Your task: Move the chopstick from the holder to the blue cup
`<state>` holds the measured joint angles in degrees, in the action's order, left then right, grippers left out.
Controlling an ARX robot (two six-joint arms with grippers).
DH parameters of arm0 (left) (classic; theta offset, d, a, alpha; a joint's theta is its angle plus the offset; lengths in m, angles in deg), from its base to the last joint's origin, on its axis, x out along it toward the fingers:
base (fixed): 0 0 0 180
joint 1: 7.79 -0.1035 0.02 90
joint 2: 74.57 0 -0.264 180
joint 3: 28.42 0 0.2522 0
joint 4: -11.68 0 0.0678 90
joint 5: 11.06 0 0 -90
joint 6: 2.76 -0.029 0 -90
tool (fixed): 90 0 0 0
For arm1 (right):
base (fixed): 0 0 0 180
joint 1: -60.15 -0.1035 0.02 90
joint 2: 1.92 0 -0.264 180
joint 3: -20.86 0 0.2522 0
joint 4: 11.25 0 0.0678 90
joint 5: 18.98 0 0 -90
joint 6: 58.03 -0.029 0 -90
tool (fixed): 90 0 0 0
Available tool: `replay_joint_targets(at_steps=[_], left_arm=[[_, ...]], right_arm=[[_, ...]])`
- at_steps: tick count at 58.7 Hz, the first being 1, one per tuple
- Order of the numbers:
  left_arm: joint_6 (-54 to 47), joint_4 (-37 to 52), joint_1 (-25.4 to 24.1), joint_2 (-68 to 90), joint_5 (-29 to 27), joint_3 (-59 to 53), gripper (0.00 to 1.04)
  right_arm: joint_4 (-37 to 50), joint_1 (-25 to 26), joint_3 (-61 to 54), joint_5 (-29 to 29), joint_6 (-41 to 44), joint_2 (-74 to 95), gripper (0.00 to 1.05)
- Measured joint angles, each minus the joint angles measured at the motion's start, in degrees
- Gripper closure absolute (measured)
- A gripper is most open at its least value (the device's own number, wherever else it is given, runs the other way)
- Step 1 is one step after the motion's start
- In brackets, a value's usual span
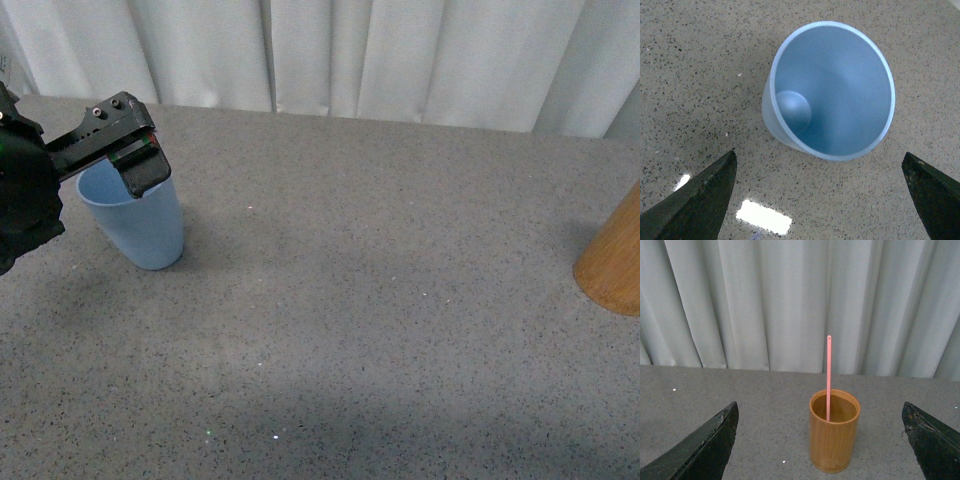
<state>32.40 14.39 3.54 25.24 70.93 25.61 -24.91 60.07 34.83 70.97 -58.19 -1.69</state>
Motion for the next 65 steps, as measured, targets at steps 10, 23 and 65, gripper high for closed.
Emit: replay_joint_targets(at_steps=[10, 23, 65], left_arm=[[1.03, -0.04, -1.84, 1.84, -0.74, 1.38, 0.07], [1.14, -0.07, -3.13, 3.17, -1.18, 1.77, 0.07], [0.68, 2.14, -4.44, 6.47, -2.36, 2.71, 0.22]], right_arm=[[0.00, 0.00, 0.00, -0.02, 0.00, 0.00, 0.10], [0.00, 0.00, 0.00, 0.00, 0.00, 0.00, 0.10], [0.00, 0.00, -0.02, 0.00, 0.00, 0.00, 0.10]])
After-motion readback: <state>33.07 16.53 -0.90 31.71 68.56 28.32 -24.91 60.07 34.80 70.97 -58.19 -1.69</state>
